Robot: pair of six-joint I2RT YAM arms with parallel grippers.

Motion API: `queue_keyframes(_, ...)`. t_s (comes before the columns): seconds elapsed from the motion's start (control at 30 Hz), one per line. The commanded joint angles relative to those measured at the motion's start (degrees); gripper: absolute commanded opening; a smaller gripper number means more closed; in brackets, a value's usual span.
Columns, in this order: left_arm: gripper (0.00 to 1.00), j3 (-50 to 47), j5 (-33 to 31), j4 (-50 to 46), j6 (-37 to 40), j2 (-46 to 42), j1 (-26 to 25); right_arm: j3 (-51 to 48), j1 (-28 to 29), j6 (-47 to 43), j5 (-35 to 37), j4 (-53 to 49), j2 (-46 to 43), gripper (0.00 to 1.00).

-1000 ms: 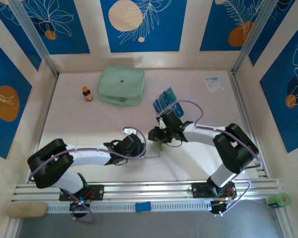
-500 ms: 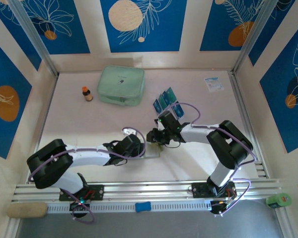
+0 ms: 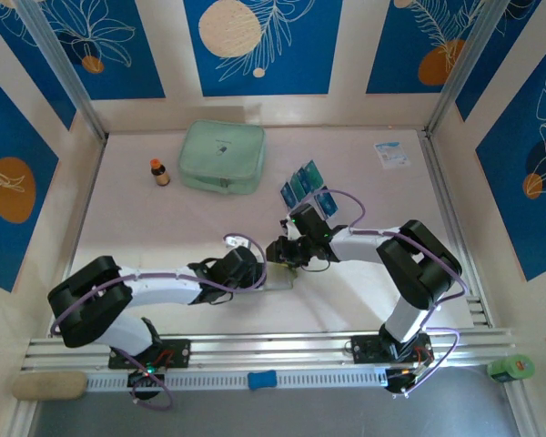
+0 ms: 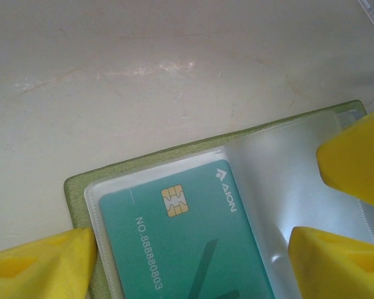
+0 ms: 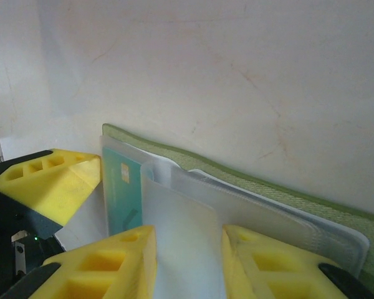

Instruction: Put the credit cards into the card holder

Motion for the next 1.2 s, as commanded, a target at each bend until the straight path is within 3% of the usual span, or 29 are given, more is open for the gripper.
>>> queue_keyframes(0.0,0.82,-0.74,-0.41,-2.92,-0.74,-1.99,-0.77,0.67,0.17,0.54,-2.18,-1.95,-1.27,0.34)
queue_keyframes(0.27,0.87,-0.61,-2.88,-6.29,-0.38,-7.81,-0.68,1.96,1.17,0.81,-1.95,-4.98,-5.67,0.35)
queue_keyframes(0.47,0.89,-2.54,-6.01,-9.46,-0.65,-14.06,-0.45,3.29,3.12,2.15,-1.58,-5.43,-5.40,0.44)
queue_keyframes(0.63,0.89,-4.21,-7.54,-11.42,-0.75,-18.50,0.10,5.40,4.98,3.42,-0.93,-5.28,-3.60,0.49)
queue_keyframes(1.17,0.90,-7.23,-7.65,-12.17,-0.45,-23.21,1.14,12.58,7.12,5.94,-0.61,-3.62,7.28,0.50)
